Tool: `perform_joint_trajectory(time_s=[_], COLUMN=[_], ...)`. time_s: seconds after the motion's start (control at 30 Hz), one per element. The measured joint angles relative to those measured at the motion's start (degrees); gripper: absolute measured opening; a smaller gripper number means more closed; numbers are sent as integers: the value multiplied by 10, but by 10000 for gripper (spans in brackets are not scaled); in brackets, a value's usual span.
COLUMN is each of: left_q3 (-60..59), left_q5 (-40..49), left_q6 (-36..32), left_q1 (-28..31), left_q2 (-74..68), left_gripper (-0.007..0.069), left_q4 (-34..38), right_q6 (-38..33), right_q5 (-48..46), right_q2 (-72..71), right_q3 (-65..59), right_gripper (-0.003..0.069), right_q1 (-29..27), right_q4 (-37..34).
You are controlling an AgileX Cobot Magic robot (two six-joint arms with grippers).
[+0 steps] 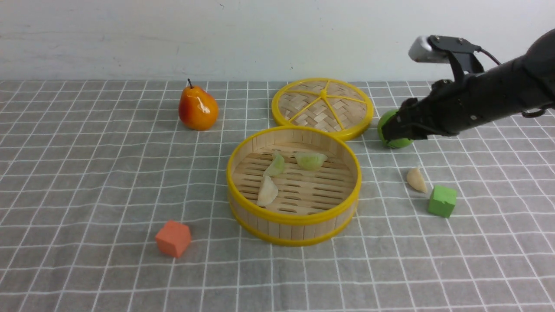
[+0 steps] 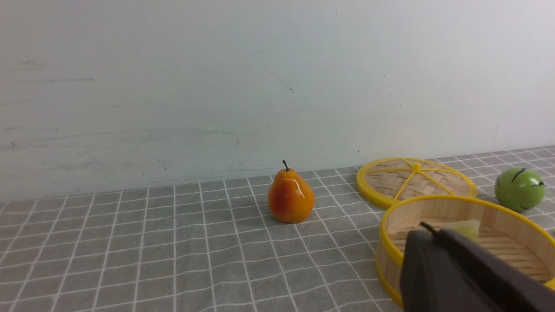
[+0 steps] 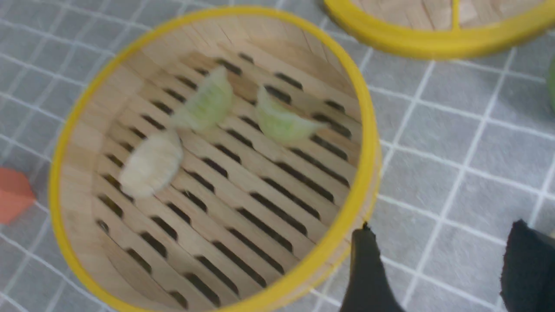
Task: Put the dumplings into the steamer on the table with the grey tablecloth.
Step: 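Reach for and grasp a dumpling lying on the table beside the steamer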
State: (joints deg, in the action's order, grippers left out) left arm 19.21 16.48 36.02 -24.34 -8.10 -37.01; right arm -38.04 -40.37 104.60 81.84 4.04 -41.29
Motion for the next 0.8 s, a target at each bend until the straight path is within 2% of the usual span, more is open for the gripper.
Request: perform_joint_trajectory(time_s=[0.2, 0.37, 0.6, 0.8], left_q3=[-30, -39, -40, -40], left_q5=[-32, -70, -62, -46], left_q6=[27, 28, 28, 28], left_q1=[0, 0, 0, 0], left_q2=[0, 0, 0, -8], left_gripper=[-12, -11, -11, -11], left_q4=[-18, -39, -58, -59], right_q6=[0, 0, -1, 10], right_q5=[9, 32, 89, 81], right_q2=[45, 91, 138, 131], right_q3=[0, 0, 0, 28], right_gripper=[385, 407, 433, 434], right_q1=[-14, -14, -14, -14], right_q4=[26, 31, 51, 57])
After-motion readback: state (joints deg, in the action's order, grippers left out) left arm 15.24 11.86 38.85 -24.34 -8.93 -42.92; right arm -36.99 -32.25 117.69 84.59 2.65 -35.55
